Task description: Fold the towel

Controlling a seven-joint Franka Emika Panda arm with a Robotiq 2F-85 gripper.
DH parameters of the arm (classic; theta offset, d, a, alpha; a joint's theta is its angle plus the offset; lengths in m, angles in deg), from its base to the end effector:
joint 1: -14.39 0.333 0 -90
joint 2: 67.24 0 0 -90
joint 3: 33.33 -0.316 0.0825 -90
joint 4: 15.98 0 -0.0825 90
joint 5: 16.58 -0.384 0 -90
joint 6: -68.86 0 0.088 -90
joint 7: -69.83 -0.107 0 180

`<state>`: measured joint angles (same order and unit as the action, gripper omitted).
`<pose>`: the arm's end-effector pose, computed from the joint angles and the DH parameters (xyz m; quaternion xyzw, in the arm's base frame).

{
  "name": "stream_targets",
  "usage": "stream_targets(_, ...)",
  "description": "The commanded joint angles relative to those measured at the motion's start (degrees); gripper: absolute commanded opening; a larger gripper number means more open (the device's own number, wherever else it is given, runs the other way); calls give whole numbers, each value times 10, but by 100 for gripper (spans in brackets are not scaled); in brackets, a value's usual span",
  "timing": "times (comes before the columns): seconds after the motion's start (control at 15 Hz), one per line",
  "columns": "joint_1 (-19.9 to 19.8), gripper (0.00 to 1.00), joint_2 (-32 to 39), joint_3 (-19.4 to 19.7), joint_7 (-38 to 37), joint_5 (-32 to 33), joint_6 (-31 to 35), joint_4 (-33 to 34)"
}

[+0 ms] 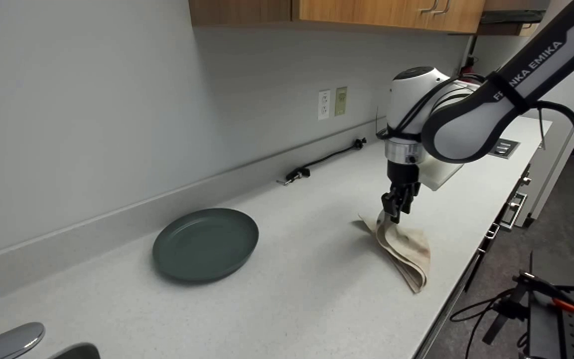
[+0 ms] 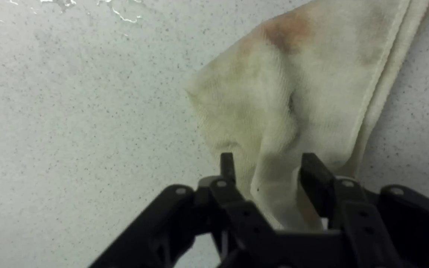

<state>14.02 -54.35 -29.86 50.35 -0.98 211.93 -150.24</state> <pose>0.5075 -0.0330 0.2319 0.9917 -0.0905 -0.0239 0.0884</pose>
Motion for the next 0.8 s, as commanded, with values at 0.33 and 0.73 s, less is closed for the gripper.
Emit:
stream_targets(0.33, 13, 100, -4, 12, -13, 5, 14, 2)
stream_targets(0.73, 4, 72, -43, -1, 21, -34, 11, -25)
